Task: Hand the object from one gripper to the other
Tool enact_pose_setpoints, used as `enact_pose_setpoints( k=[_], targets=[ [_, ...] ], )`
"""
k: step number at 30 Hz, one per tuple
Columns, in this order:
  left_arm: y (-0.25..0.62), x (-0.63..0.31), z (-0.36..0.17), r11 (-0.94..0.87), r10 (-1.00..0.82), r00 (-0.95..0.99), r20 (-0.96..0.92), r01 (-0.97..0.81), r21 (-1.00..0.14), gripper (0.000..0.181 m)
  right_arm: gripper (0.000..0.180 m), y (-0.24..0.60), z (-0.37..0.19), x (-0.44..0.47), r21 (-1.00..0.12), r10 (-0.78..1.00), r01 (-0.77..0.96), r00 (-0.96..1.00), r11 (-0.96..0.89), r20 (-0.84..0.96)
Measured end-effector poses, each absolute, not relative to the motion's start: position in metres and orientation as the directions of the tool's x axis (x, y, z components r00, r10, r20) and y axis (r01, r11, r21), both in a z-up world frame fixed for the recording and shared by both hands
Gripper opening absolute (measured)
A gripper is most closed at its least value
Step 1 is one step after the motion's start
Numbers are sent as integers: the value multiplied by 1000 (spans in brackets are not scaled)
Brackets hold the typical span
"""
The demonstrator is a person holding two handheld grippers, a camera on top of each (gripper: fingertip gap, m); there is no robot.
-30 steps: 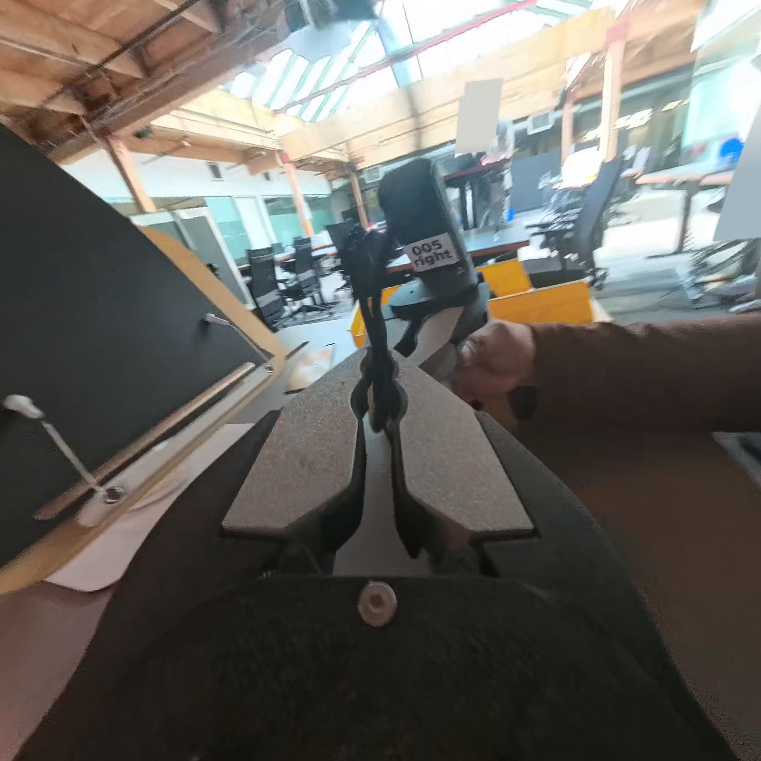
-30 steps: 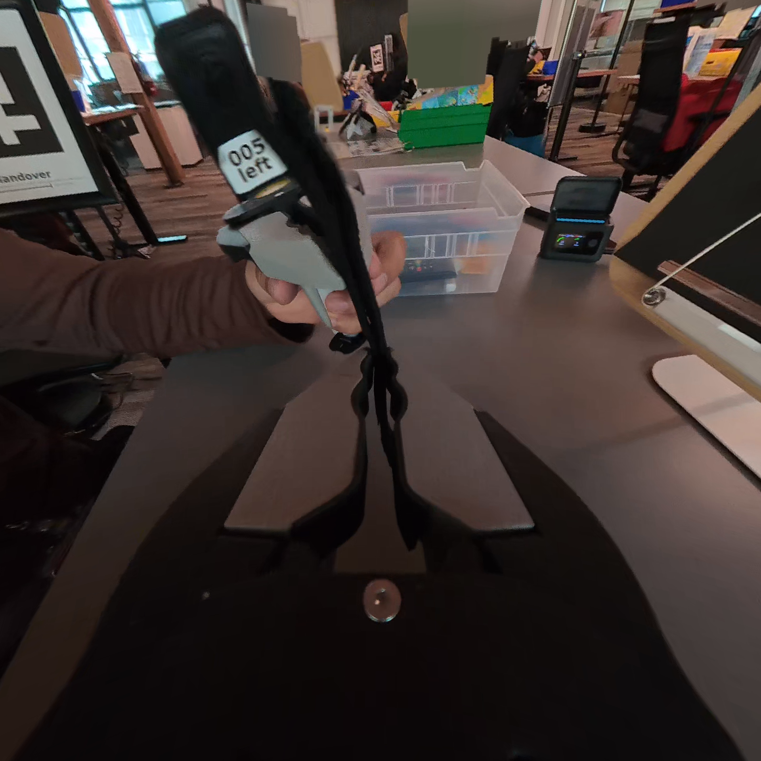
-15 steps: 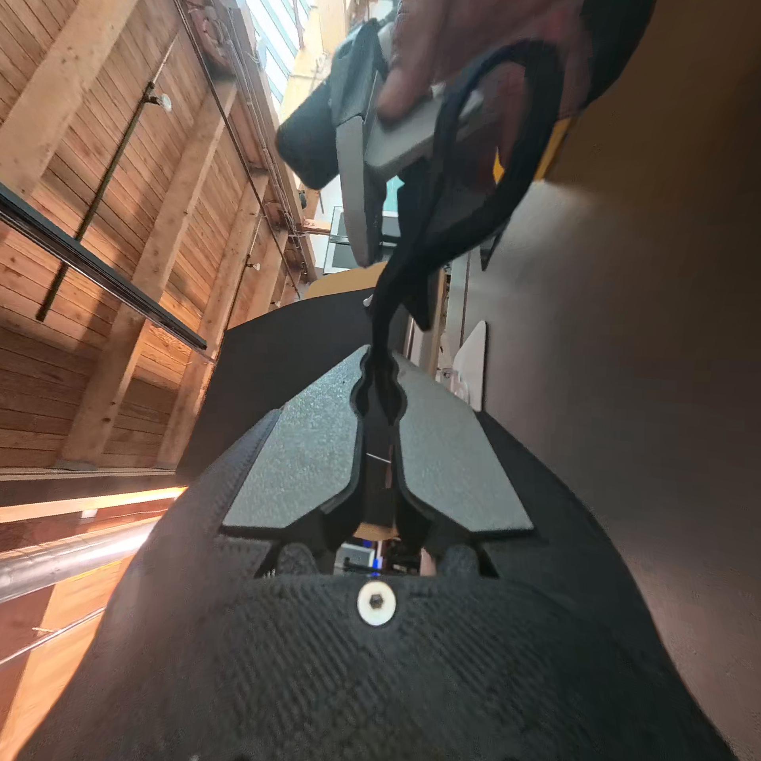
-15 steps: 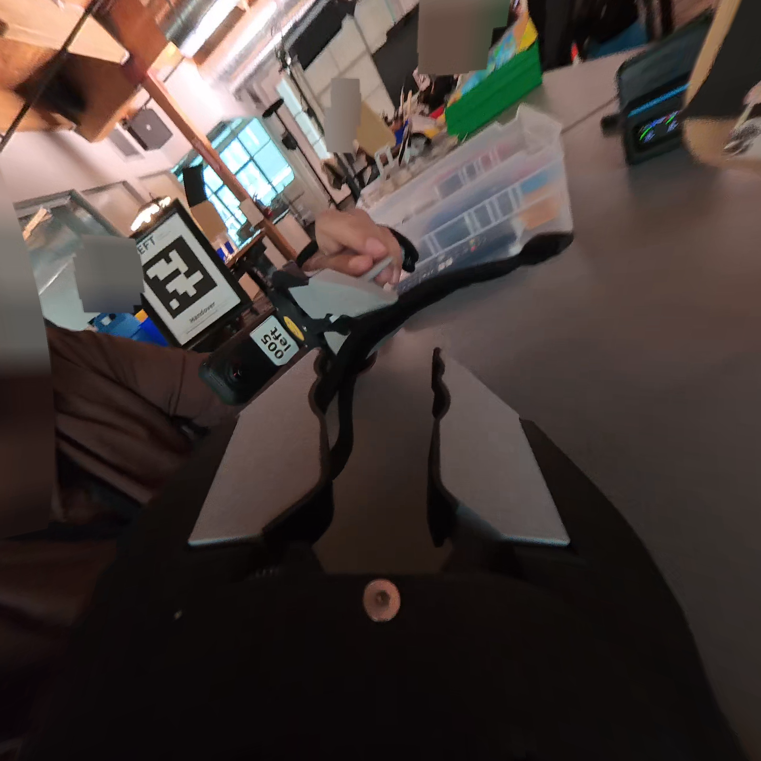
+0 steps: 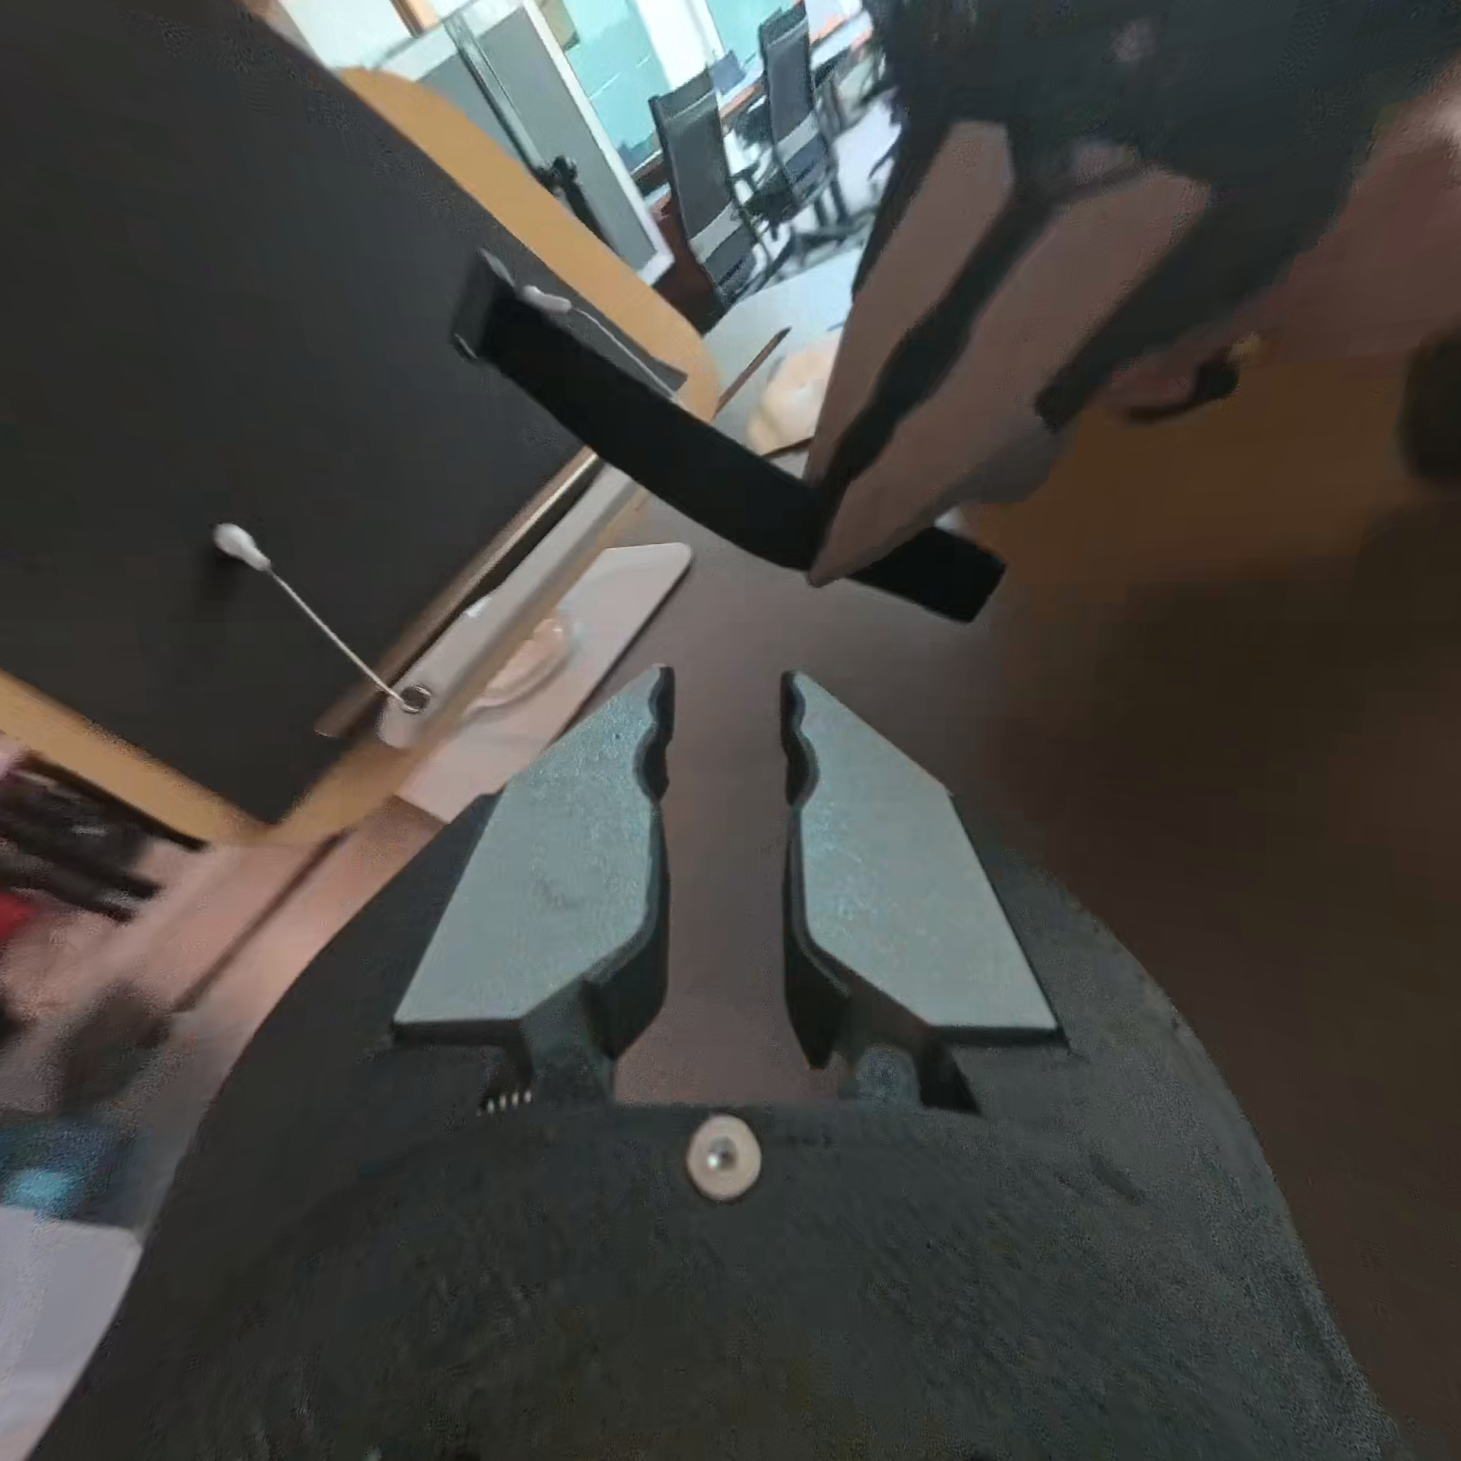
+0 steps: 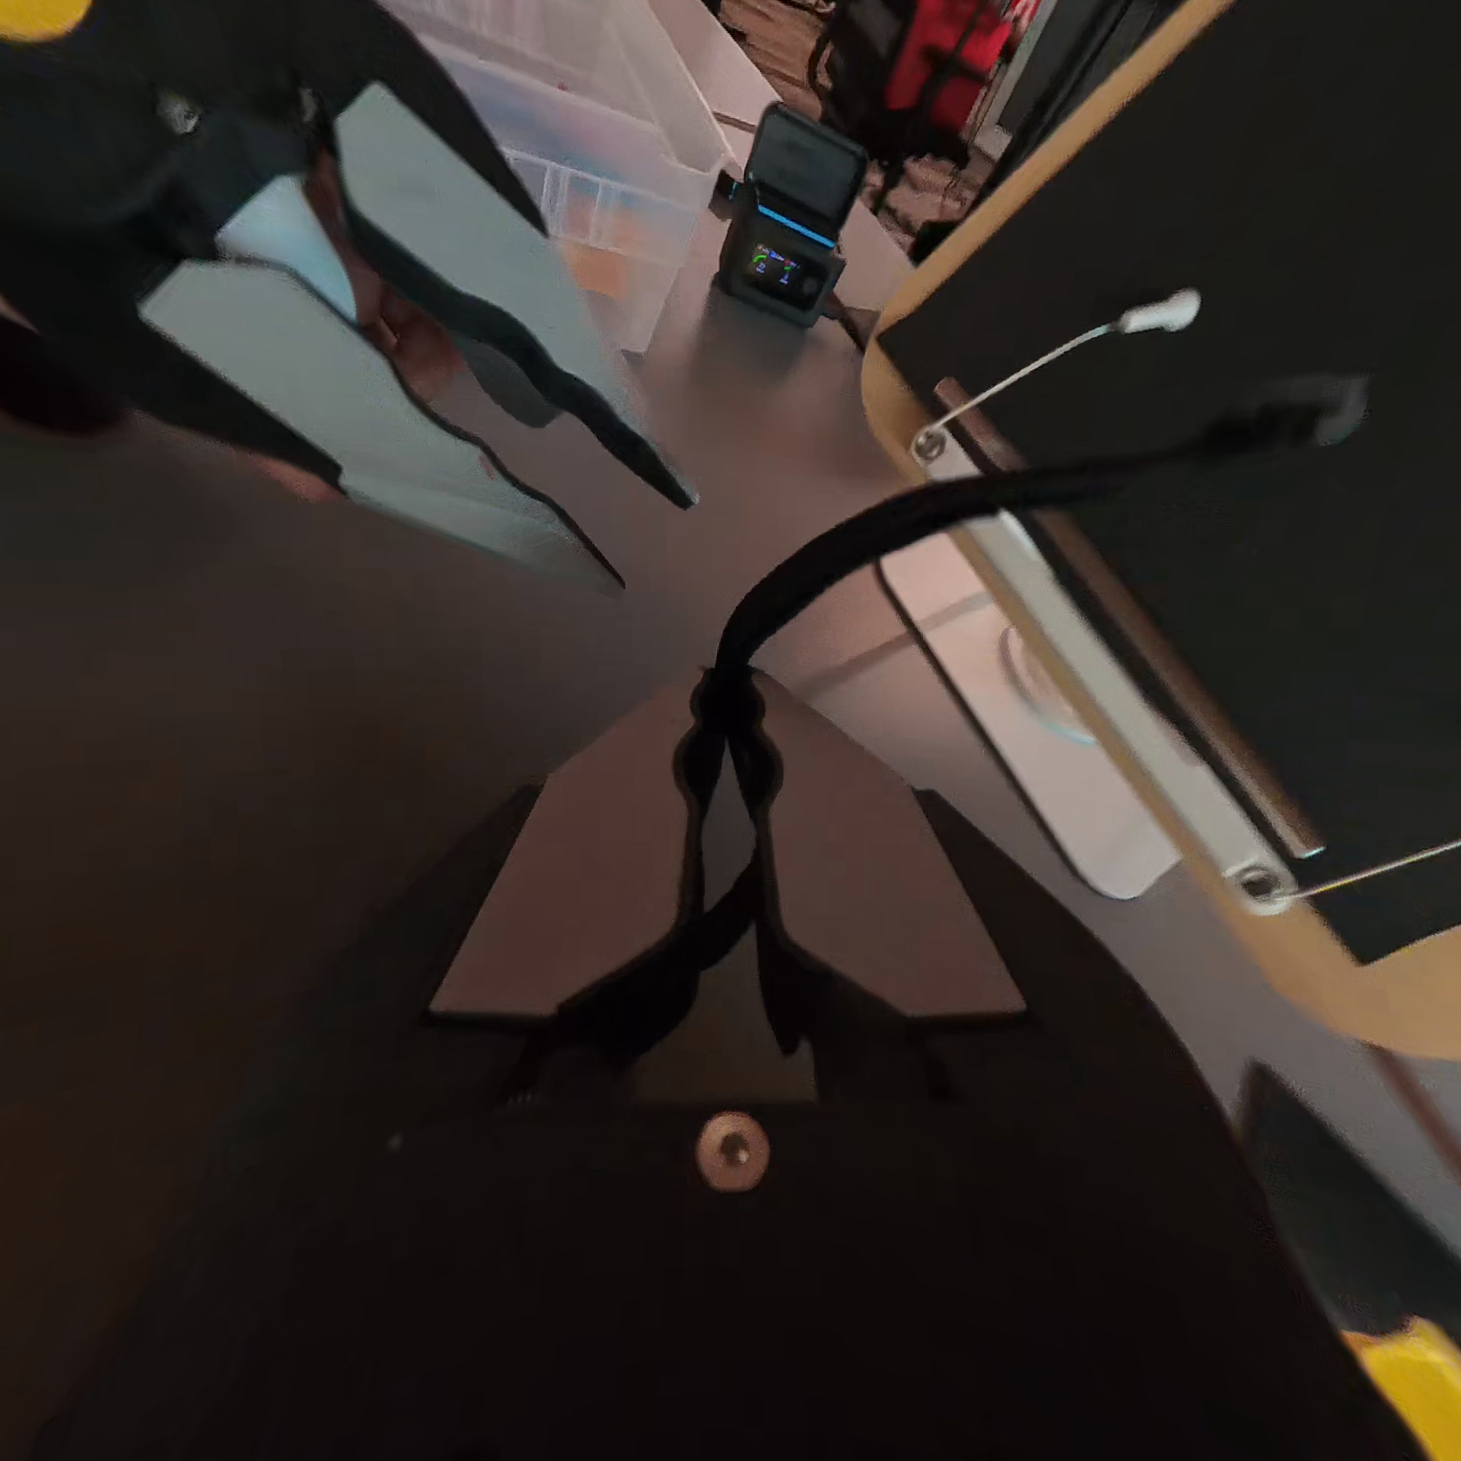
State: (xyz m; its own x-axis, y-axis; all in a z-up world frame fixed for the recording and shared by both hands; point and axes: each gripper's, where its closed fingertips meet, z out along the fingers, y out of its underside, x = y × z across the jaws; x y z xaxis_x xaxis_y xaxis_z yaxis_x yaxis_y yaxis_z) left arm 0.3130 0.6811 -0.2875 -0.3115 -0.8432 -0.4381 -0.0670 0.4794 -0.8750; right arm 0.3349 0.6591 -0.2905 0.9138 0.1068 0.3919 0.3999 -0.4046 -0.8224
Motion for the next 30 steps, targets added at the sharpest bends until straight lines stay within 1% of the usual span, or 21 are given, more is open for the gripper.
enact_pose_setpoints(
  k=[1, 4, 6, 7, 9, 12, 13, 15, 17, 21, 22, 23, 25, 26, 28, 30],
  targets=[
    [679, 312, -286, 398, -872, -341, -352, -73, -915, 25, 1, 660, -289, 333, -805, 100, 441, 893, -397, 440],
    [676, 311, -274, 169, -914, -387, -124, -84, -982, 35, 1, 663, -284, 329, -762, 75, 524, 839, -381, 539],
    [673, 310, -266, 80, -915, -402, -48, -62, -995, 37, 1, 667, -281, 324, -732, 59, 574, 800, -368, 598],
    [671, 309, -263, 60, -911, -412, -34, -50, -997, 34, 1, 669, -282, 319, -709, 63, 602, 777, -368, 627],
    [668, 307, -257, 40, -908, -418, -29, -18, -999, 30, 2, 674, -285, 317, -649, 48, 651, 719, -393, 693],
    [665, 308, -258, 38, -913, -408, -25, -25, -999, 35, 2, 679, -290, 311, -590, 63, 695, 667, -411, 742],
    [665, 309, -258, 35, -917, -397, -23, -25, -999, 34, 2, 680, -291, 309, -580, 67, 704, 658, -410, 750],
    [672, 311, -256, 46, -934, -356, -38, -13, -999, 19, 2, 681, -289, 307, -586, 65, 704, 660, -400, 749],
    [672, 311, -255, 48, -926, -377, -37, -20, -999, 18, 2, 680, -287, 309, -591, 58, 701, 662, -398, 747],
    [673, 308, -250, -9, -912, -411, 15, -15, -1000, 15, 3, 680, -282, 307, -569, 34, 733, 624, -373, 781],
    [674, 307, -249, -15, -913, -408, 18, -11, -1000, 11, 5, 680, -280, 307, -575, 23, 733, 624, -364, 781],
    [678, 307, -248, -16, -917, -398, 16, -4, -1000, 2, 13, 680, -281, 305, -598, 24, 718, 647, -356, 762],
    [685, 308, -247, -2, -925, -380, -1, 6, -1000, 1, 16, 679, -279, 299, -706, 45, 633, 754, -318, 656],
    [690, 308, -247, 0, -930, -368, -5, 12, -1000, 1, 19, 678, -276, 296, -769, 64, 570, 813, -289, 579],
    [696, 307, -244, -8, -931, -365, -3, 29, -1000, 1, 33, 675, -269, 298, -878, 91, 409, 912, -248, 399],
    [695, 304, -239, -35, -917, -399, 14, 45, -998, 1, 35, 670, -263, 294, -947, 177, 237, 964, -216, 201]
  ],
)
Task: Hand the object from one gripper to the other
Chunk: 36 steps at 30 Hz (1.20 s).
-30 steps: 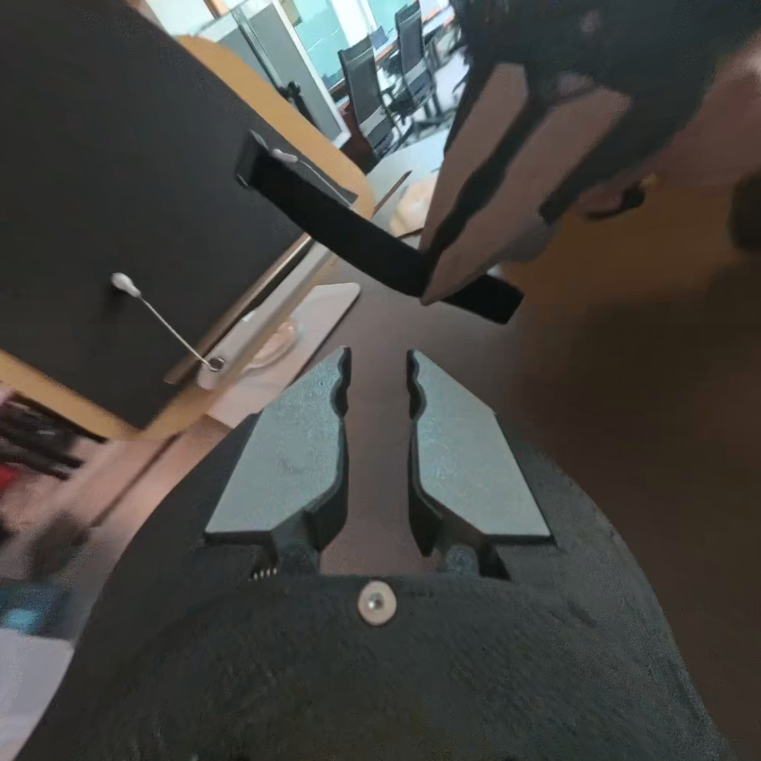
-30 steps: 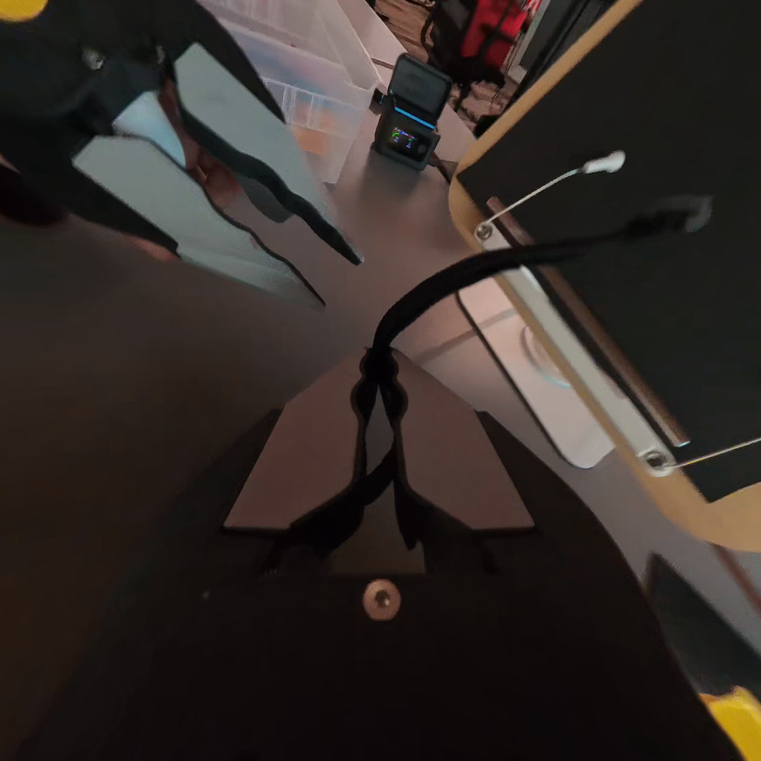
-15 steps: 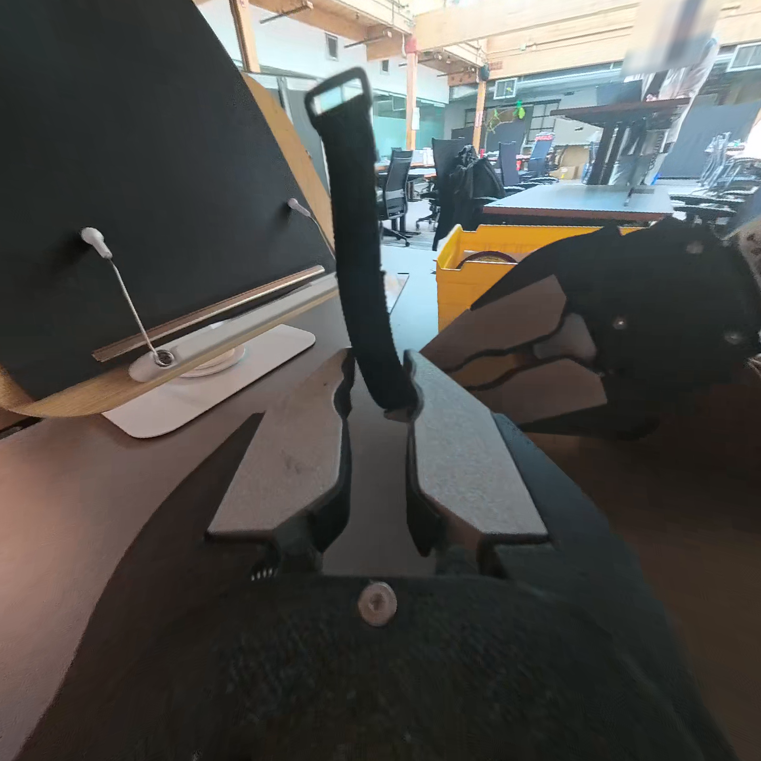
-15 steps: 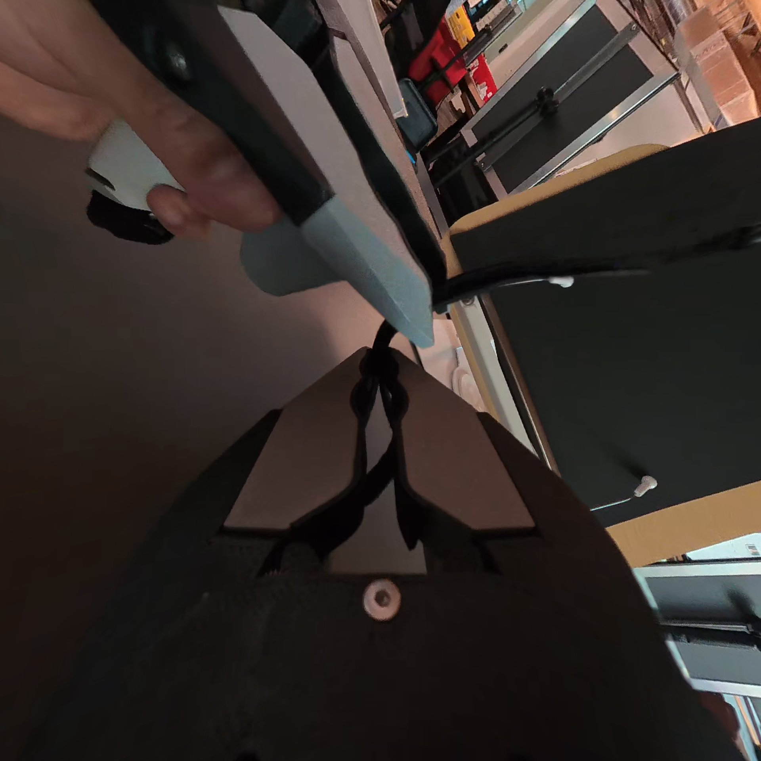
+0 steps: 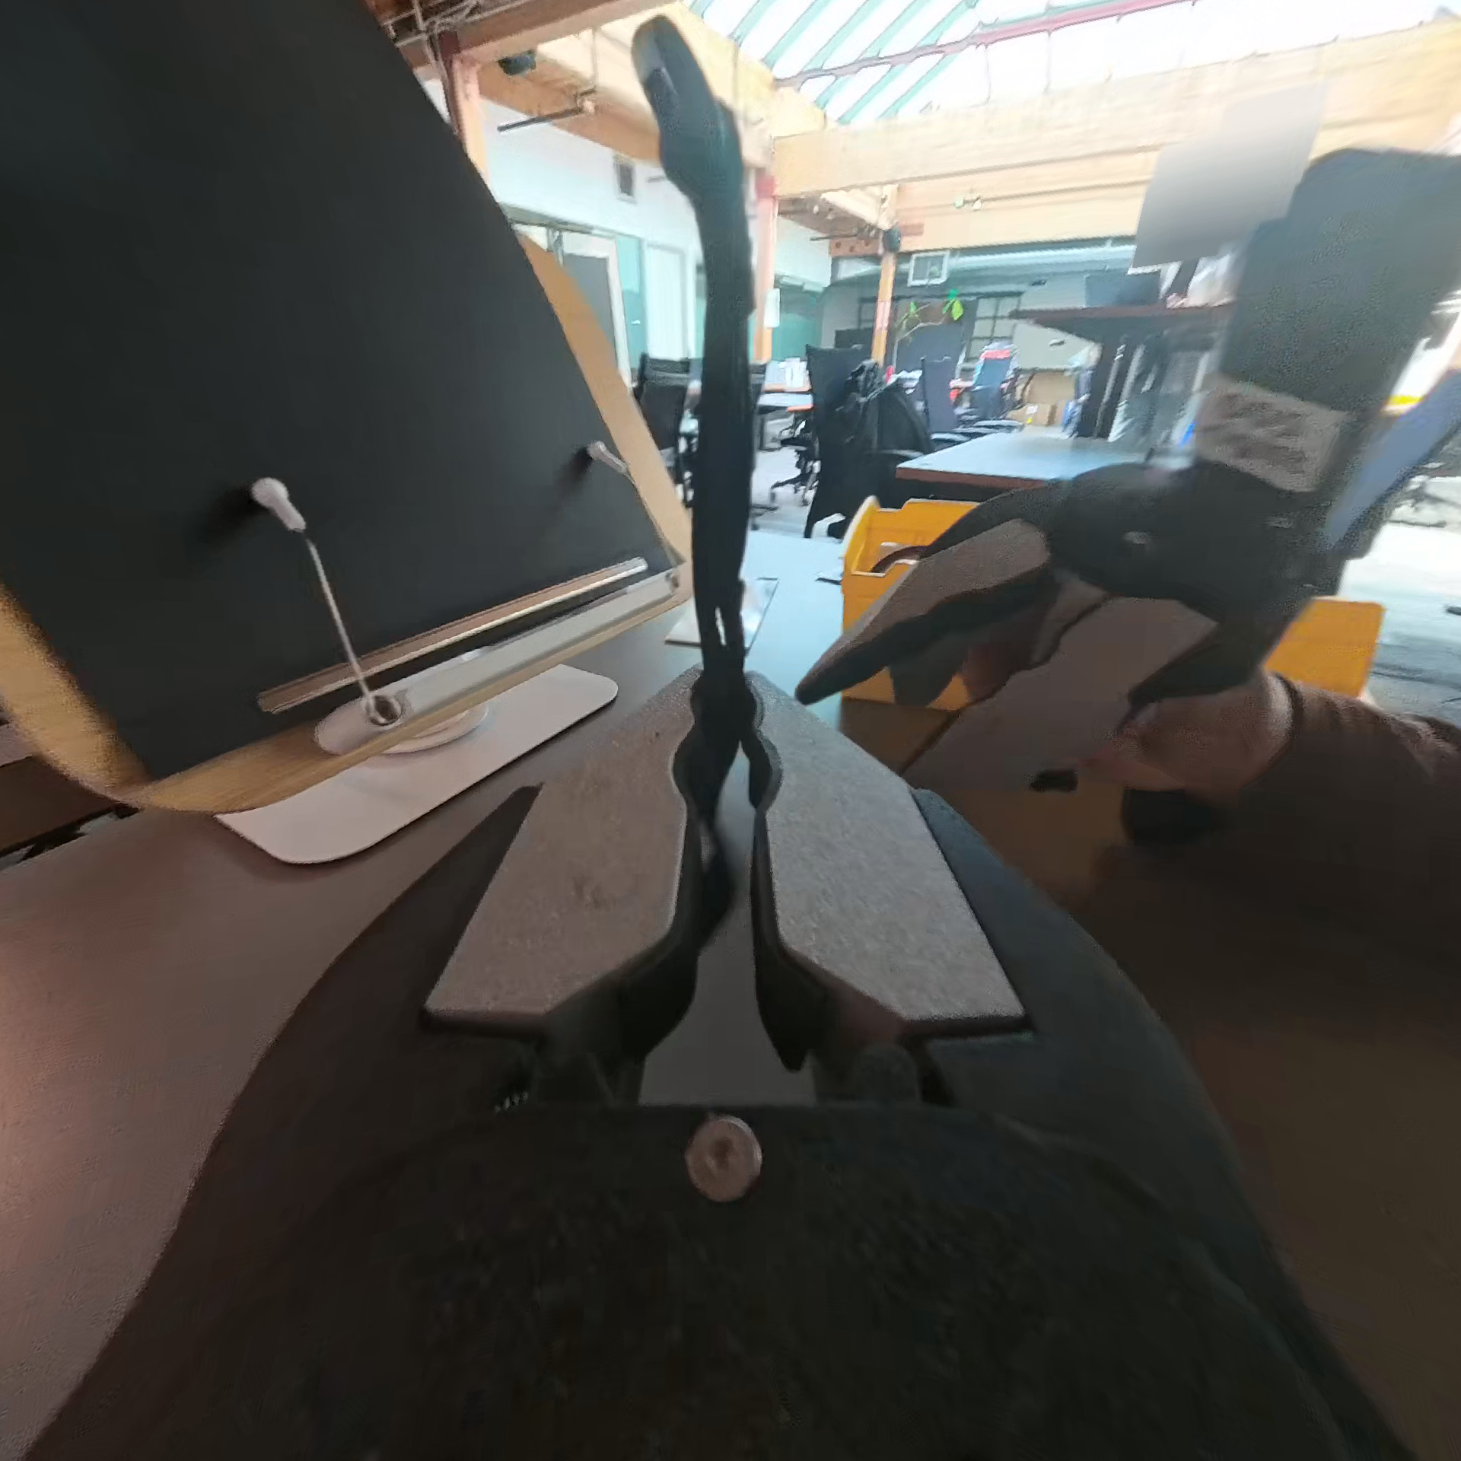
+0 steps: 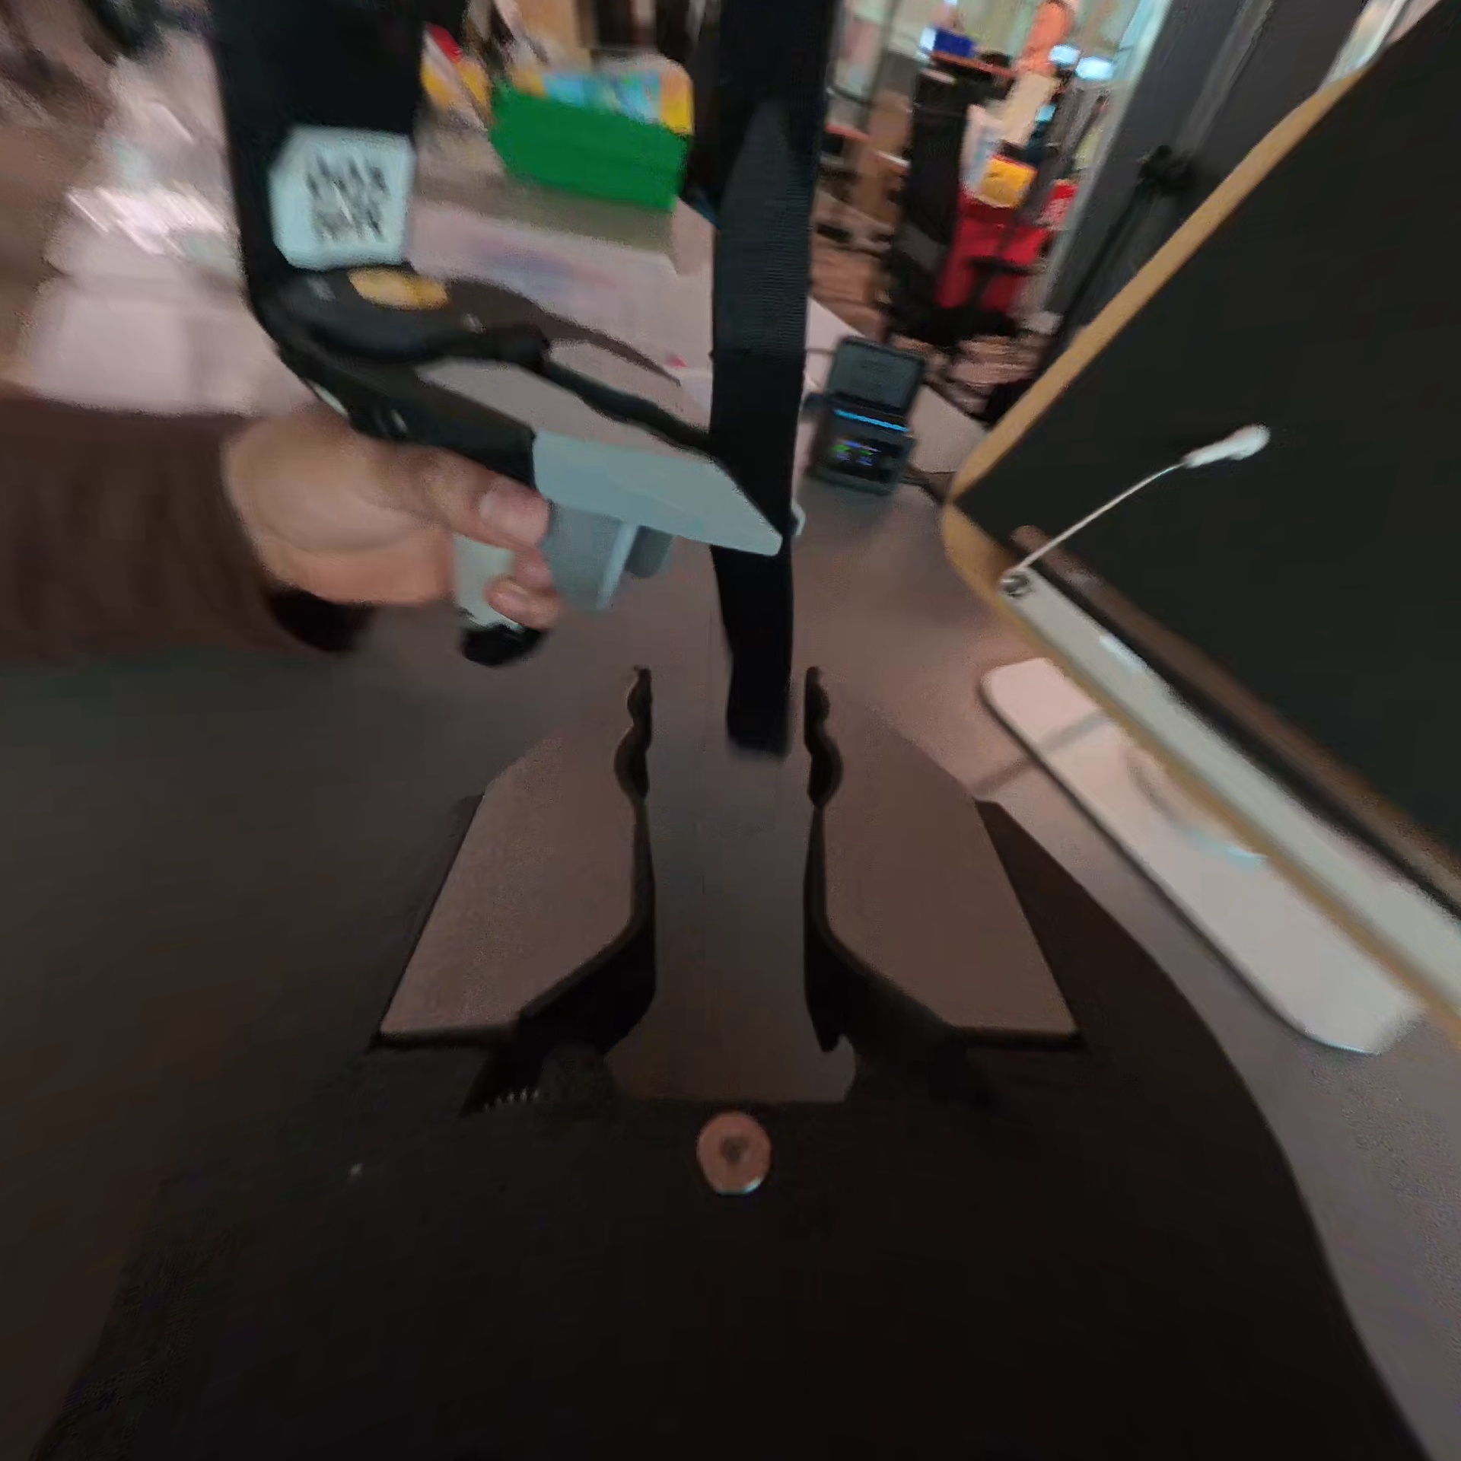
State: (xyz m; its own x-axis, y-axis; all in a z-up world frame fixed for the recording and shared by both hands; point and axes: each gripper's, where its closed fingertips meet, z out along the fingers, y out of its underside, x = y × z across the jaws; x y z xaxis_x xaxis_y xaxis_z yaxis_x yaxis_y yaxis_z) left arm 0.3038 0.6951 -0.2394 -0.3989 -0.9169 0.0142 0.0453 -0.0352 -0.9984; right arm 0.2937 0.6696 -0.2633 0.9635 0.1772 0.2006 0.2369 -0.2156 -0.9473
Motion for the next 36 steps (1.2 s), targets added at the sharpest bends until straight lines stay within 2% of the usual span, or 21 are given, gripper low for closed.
enact_pose_setpoints(
  k=[2, 4, 8, 11, 13, 14, 18, 20, 22, 24, 28, 36],
  targets=[
    [689, 299, -233, -50, -895, -446, 12, 74, -996, 1, 48, 667, -255, 296, -982, 218, 50, 976, -184, 8],
    [680, 292, -223, -62, -868, -496, -11, 131, -989, 1, 49, 666, -254, 297, -979, 269, -83, 954, -184, -131],
    [648, 274, -213, -139, -746, -666, 3, 152, -979, 1, 53, 666, -250, 283, -974, 369, -154, 906, -163, -205],
    [641, 274, -217, -122, -741, -671, -7, 146, -982, 1, 31, 662, -255, 256, -964, 490, -140, 839, -225, -236],
    [636, 273, -222, -98, -724, -689, -19, 130, -987, 2, 7, 667, -264, 257, -959, 464, -117, 856, -257, -228],
    [634, 273, -225, -93, -719, -694, -14, 116, -989, 2, 1, 667, -267, 256, -961, 467, -93, 859, -260, -210],
    [643, 280, -227, -127, -746, -664, 45, 76, -989, 7, 1, 670, -271, 269, -969, 386, 1, 917, -248, -98],
    [654, 286, -227, -144, -791, -607, 71, 73, -987, 20, 0, 673, -268, 289, -973, 261, 73, 965, -219, 14],
    [663, 293, -234, -132, -826, -557, 88, 39, -991, 34, 0, 671, -264, 320, -954, 62, 206, 978, -219, 197],
    [661, 297, -249, -65, -839, -540, 70, -30, -997, 42, 0, 664, -251, 338, -914, -81, 349, 925, -207, 372],
    [649, 301, -269, 2, -831, -554, 56, -103, -995, 54, 0, 654, -234, 350, -802, -239, 544, 768, -248, 594],
    [648, 300, -246, -87, -837, -543, 66, 12, -996, 57, 1, 660, -239, 337, -646, -215, 701, 610, -302, 763]
  ],
)
